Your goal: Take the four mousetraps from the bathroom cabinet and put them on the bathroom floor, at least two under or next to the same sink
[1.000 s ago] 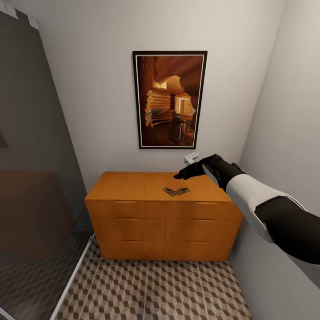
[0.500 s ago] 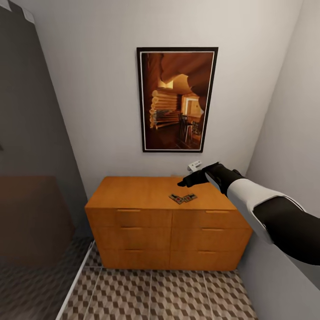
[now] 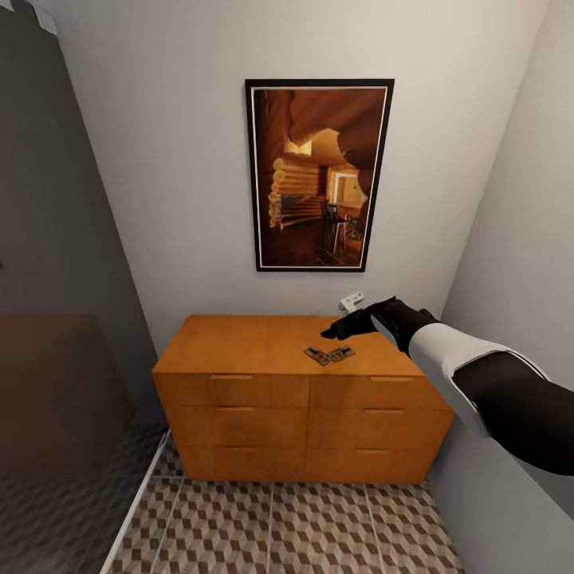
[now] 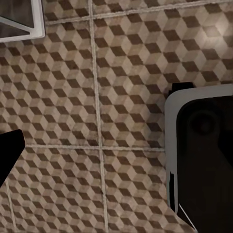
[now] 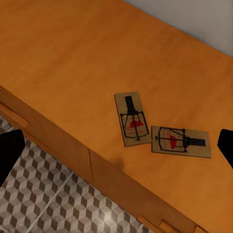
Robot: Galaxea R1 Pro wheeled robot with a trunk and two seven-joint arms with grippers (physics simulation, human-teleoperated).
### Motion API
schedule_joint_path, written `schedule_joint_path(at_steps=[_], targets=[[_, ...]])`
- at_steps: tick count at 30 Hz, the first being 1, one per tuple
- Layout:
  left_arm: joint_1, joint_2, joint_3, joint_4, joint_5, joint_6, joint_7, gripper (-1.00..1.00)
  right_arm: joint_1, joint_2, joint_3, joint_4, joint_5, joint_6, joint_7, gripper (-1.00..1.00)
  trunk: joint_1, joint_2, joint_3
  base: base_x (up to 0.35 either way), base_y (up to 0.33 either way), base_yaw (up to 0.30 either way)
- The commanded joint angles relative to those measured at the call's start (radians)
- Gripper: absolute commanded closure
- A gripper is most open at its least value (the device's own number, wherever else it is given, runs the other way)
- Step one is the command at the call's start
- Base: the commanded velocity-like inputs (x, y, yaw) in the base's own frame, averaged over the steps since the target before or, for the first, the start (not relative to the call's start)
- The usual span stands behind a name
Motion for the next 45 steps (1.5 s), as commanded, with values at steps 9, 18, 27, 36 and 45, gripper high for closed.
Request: schedule_joint_path(at_steps=[9, 18, 27, 36, 45], targets=[[-0.001, -0.001, -0.008, 0.003, 0.007, -0.005, 0.0, -1.0, -0.001, 0.0, 0.006, -0.001, -0.009, 0.006, 0.002, -1.0, 0.001, -0.002, -0.016, 0.0, 0.0, 0.0], [-0.001, -0.001, -0.008, 0.003, 0.007, -0.005, 0.001, -1.0, -0.001, 0.0, 0.005, -0.002, -0.01, 0.006, 0.002, -1.0, 0.001, -0.002, -0.031, 0.0, 0.0, 0.0], [-0.001, -0.001, -0.008, 0.003, 0.007, -0.005, 0.001, -1.0, -0.001, 0.0, 0.005, -0.001, -0.009, 0.006, 0.002, -1.0, 0.001, -0.002, -0.045, 0.0, 0.0, 0.0], [-0.001, -0.001, -0.008, 0.003, 0.007, -0.005, 0.002, -1.0, -0.001, -0.001, 0.005, -0.001, -0.008, 0.006, 0.002, -1.0, 0.001, -0.002, -0.06, 0.0, 0.0, 0.0], [-0.001, -0.002, -0.008, 0.003, 0.007, -0.005, 0.002, -1.0, -0.001, -0.013, 0.005, -0.001, -0.008, 0.006, 0.002, -1.0, 0.001, -0.002, -0.074, 0.0, 0.0, 0.0]])
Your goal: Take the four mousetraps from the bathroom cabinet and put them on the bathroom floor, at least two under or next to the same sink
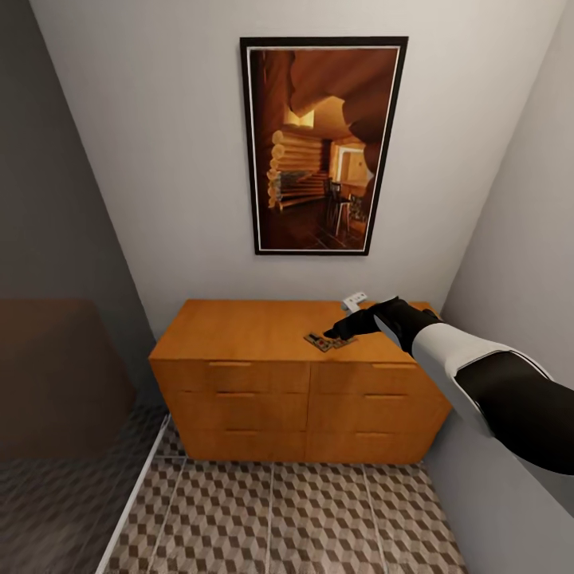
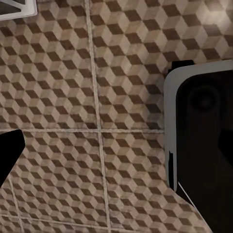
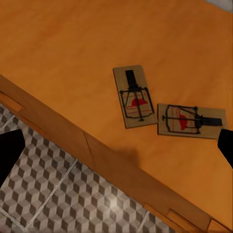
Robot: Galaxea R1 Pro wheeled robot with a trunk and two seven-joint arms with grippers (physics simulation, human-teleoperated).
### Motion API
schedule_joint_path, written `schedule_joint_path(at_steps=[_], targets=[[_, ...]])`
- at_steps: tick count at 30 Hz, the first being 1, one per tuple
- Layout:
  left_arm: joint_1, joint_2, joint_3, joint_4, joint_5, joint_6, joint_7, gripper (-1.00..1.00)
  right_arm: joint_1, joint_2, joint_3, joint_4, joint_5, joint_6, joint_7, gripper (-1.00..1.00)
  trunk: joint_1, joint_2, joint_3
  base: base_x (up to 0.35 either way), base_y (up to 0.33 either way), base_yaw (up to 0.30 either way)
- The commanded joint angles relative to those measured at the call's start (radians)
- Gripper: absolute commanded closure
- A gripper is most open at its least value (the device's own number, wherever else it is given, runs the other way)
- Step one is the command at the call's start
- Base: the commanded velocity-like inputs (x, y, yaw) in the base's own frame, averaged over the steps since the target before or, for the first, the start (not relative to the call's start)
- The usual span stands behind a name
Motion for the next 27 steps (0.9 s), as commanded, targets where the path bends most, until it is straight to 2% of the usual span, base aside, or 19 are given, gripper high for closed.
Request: schedule_joint_path(at_steps=[1, 18, 27], targets=[[-0.001, -0.001, -0.008, 0.003, 0.007, -0.005, 0.0, -1.0, -0.001, -0.001, 0.006, -0.001, -0.008, 0.007, 0.002, -1.0, 0.001, -0.002, -0.004, 0.0, 0.0, 0.0], [-0.001, -0.001, -0.008, 0.003, 0.007, -0.005, 0.0, -1.0, -0.001, -0.014, 0.006, -0.003, -0.009, 0.006, 0.002, -1.0, 0.001, -0.002, -0.031, 0.0, 0.0, 0.0], [-0.001, -0.001, -0.008, 0.003, 0.007, -0.005, 0.0, -1.0, -0.001, -0.014, 0.006, -0.002, -0.009, 0.005, 0.002, -1.0, 0.001, -0.002, -0.034, 0.0, 0.0, 0.0]])
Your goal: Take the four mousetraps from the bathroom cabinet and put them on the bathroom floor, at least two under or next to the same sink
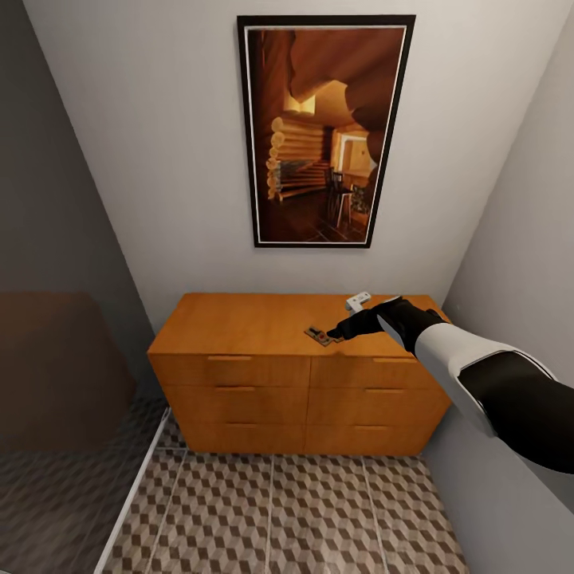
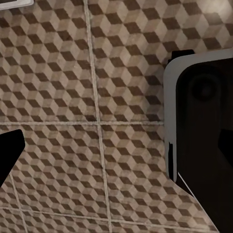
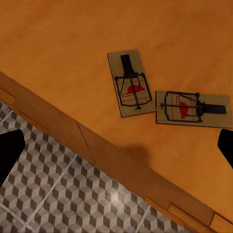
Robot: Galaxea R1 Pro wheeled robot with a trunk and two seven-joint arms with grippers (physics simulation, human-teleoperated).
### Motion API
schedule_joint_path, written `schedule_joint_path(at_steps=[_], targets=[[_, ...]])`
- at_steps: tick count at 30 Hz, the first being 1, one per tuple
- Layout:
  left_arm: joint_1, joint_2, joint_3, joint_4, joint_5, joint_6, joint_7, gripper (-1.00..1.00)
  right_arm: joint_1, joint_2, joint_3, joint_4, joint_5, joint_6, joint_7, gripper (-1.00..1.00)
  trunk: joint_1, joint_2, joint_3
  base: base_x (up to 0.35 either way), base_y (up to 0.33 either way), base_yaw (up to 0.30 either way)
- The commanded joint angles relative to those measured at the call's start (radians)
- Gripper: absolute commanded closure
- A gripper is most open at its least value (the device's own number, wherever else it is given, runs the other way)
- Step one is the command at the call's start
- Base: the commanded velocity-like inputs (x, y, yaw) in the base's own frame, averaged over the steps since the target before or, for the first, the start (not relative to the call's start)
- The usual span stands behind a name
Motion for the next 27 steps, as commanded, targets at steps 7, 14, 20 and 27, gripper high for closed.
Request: schedule_joint_path(at_steps=[7, 14, 20, 27], targets=[[-0.001, -0.001, -0.008, 0.003, 0.007, -0.005, 0.0, -1.0, -0.001, 0.001, 0.006, -0.003, -0.008, 0.008, 0.001, -1.0, 0.001, -0.002, -0.002, 0.0, 0.0, 0.0], [-0.001, -0.001, -0.008, 0.003, 0.007, -0.005, 0.0, -1.0, -0.001, 0.001, 0.006, -0.003, -0.008, 0.009, -0.004, -1.0, 0.001, -0.002, -0.002, 0.0, 0.0, 0.0], [-0.001, -0.001, -0.008, 0.003, 0.007, -0.005, 0.0, -1.0, -0.001, 0.001, 0.005, -0.005, -0.008, 0.011, -0.005, -1.0, 0.001, -0.002, -0.002, 0.0, 0.0, 0.0], [-0.001, -0.001, -0.008, 0.003, 0.007, -0.005, 0.0, -1.0, -0.001, -0.005, 0.003, -0.01, -0.008, 0.013, -0.007, -1.0, 0.001, -0.002, -0.002, 0.0, 0.0, 0.0]])
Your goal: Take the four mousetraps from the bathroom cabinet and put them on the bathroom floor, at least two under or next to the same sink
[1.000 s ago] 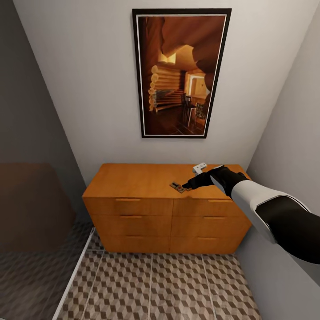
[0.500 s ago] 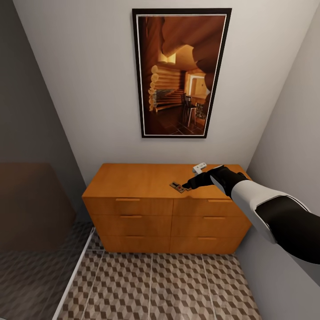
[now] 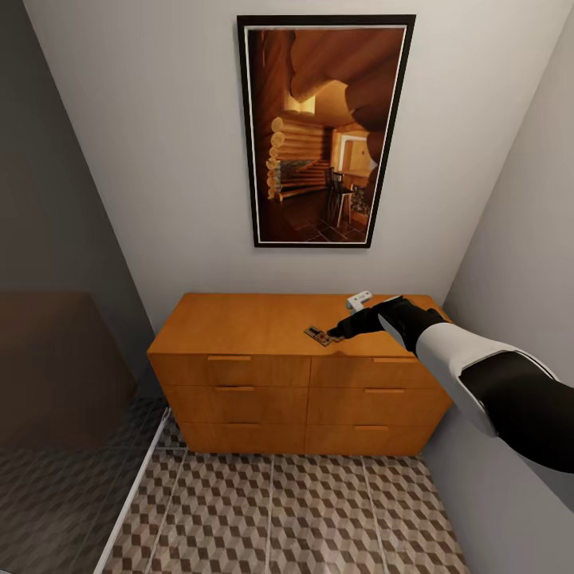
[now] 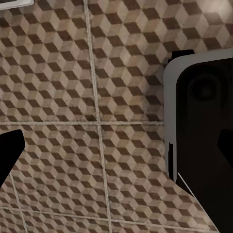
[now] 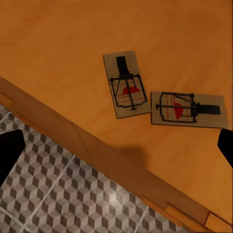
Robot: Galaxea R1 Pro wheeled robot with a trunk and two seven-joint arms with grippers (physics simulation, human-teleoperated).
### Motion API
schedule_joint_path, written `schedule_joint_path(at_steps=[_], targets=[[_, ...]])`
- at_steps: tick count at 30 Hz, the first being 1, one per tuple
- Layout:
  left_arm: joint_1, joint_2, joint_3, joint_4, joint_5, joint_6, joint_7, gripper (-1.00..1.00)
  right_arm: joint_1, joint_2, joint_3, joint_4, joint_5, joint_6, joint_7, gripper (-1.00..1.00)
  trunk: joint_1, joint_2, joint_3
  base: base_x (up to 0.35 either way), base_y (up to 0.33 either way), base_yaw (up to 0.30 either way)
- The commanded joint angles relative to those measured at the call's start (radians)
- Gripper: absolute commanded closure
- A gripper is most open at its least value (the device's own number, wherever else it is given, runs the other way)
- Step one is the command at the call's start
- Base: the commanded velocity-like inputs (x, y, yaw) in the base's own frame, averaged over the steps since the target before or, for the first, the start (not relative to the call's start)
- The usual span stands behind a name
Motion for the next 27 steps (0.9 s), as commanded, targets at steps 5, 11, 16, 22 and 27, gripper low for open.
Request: schedule_joint_path(at_steps=[5, 11, 16, 22, 27], targets=[[-0.001, -0.001, -0.008, 0.003, 0.007, -0.005, 0.0, -1.0, -0.001, -0.014, 0.004, -0.006, -0.01, 0.008, 0.002, -1.0, 0.001, -0.002, -0.002, 0.0, 0.0, 0.0], [-0.001, -0.001, -0.008, 0.003, 0.007, -0.005, 0.0, -1.0, -0.001, -0.023, -0.016, -0.008, -0.011, 0.006, 0.003, -1.0, 0.001, -0.002, -0.002, 0.0, 0.0, 0.0], [-0.001, -0.001, -0.008, 0.003, 0.007, -0.005, 0.0, -1.0, -0.001, -0.031, -0.026, -0.009, -0.013, 0.006, 0.004, -1.0, 0.001, -0.002, -0.002, 0.0, 0.0, 0.0], [-0.001, -0.001, -0.008, 0.003, 0.007, -0.005, 0.0, -1.0, -0.001, -0.034, -0.029, -0.009, -0.046, 0.006, 0.003, -1.0, 0.001, -0.002, -0.002, 0.0, 0.0, 0.0], [-0.001, -0.001, -0.008, 0.003, 0.007, -0.005, 0.0, -1.0, -0.001, -0.034, -0.027, -0.01, -0.086, 0.007, 0.001, -1.0, 0.001, -0.002, -0.002, 0.0, 0.0, 0.0]])
